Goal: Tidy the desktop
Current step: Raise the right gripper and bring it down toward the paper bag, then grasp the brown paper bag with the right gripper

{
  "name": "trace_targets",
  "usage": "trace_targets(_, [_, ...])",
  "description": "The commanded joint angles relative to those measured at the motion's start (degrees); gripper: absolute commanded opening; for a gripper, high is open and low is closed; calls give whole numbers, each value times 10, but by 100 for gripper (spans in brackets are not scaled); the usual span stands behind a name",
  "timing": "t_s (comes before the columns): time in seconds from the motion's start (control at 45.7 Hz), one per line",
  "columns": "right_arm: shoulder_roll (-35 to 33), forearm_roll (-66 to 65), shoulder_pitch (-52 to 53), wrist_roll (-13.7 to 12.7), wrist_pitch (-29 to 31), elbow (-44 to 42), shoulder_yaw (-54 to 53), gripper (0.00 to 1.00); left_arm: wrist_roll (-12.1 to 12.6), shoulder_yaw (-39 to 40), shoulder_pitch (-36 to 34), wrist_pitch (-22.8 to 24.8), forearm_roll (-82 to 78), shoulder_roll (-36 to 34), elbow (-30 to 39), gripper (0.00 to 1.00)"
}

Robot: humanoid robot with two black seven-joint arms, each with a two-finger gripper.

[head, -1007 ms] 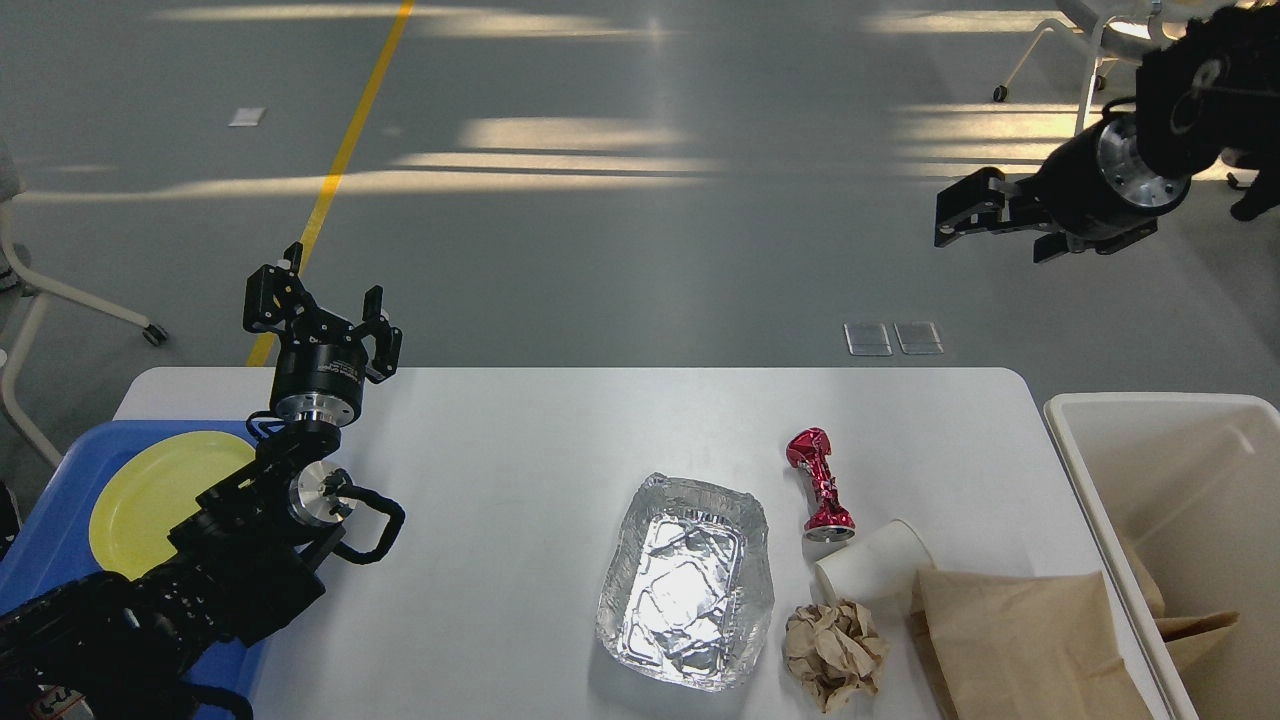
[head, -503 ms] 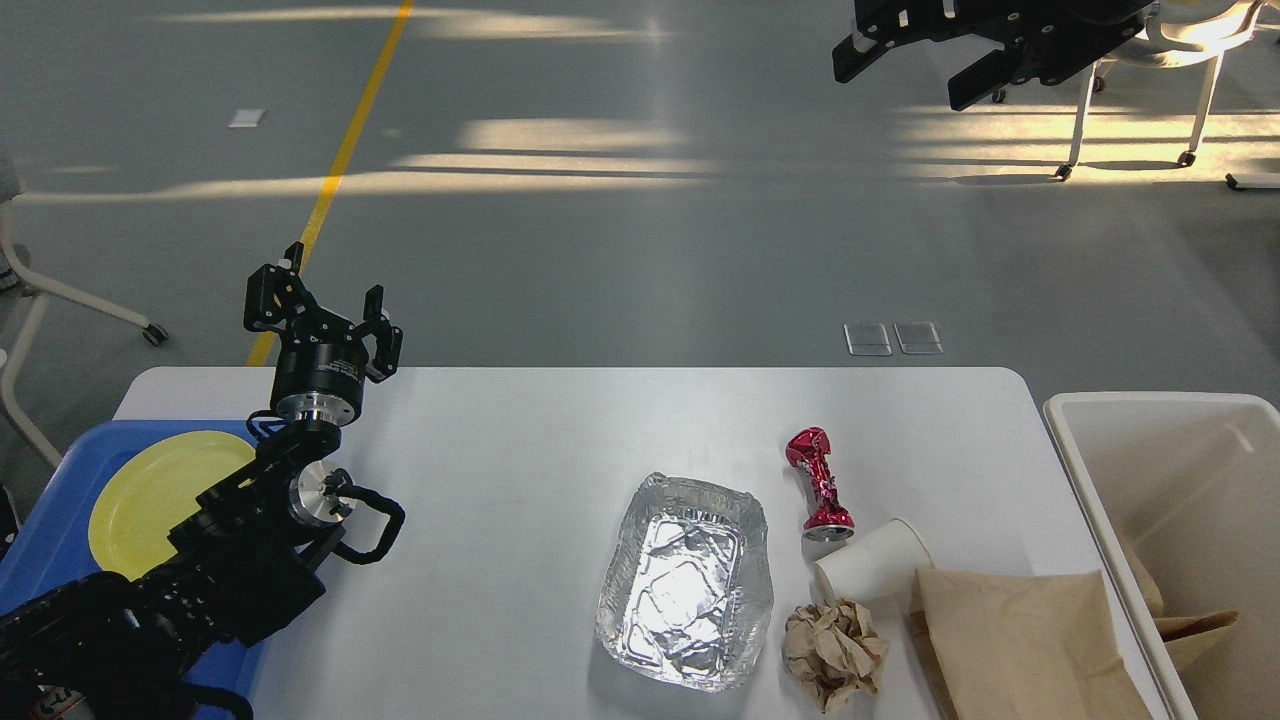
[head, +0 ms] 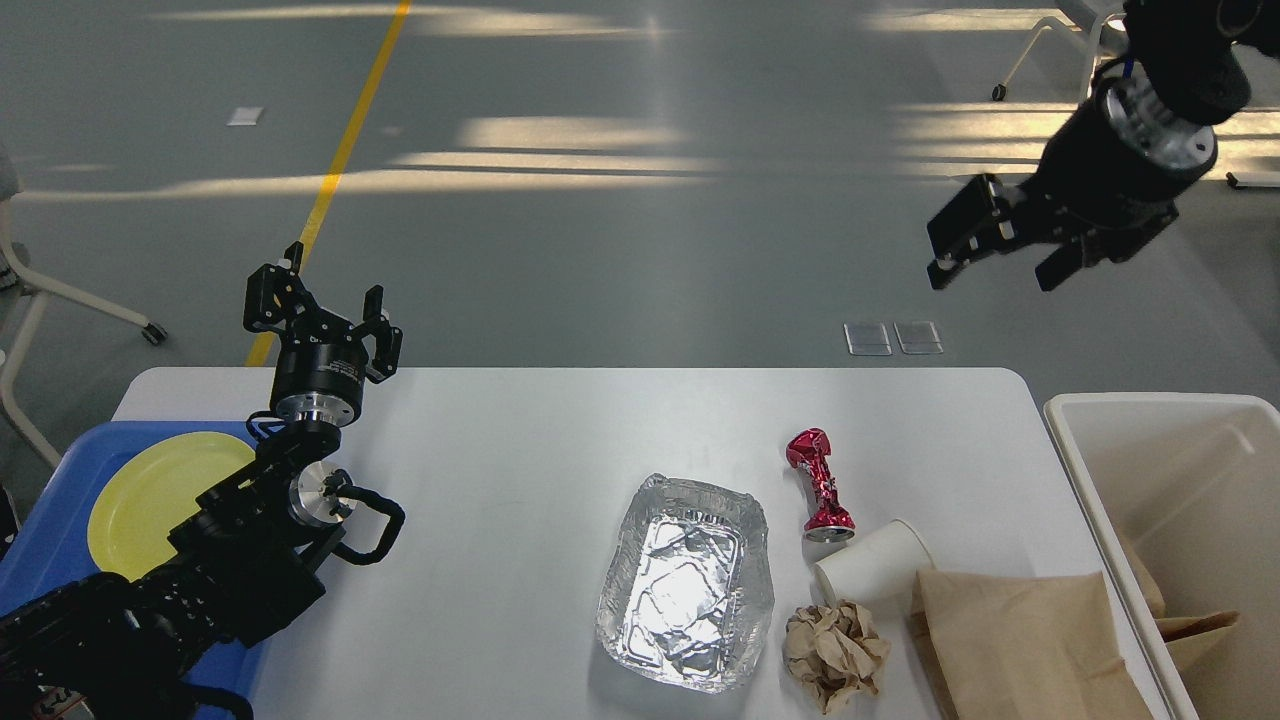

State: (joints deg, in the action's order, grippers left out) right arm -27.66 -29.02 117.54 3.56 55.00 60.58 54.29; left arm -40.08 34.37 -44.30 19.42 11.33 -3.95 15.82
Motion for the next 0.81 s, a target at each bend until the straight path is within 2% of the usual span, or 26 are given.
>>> trace_targets(0.0, [-2, -73, -67, 0, -27, 2, 13, 100, 0, 0, 0, 0, 0, 0, 0, 97])
trace_targets(0.109, [-6, -126, -109, 0, -77, 2, 36, 100, 0, 0, 0, 0, 0, 0, 0, 97])
trace_targets(0.416, [-57, -211, -206, 0, -165, 49, 93, 100, 0, 0, 0, 0, 0, 0, 0, 97])
trace_targets(0.788, [-62, -215, -257, 0, -167, 111, 85, 100, 0, 0, 0, 0, 0, 0, 0, 97])
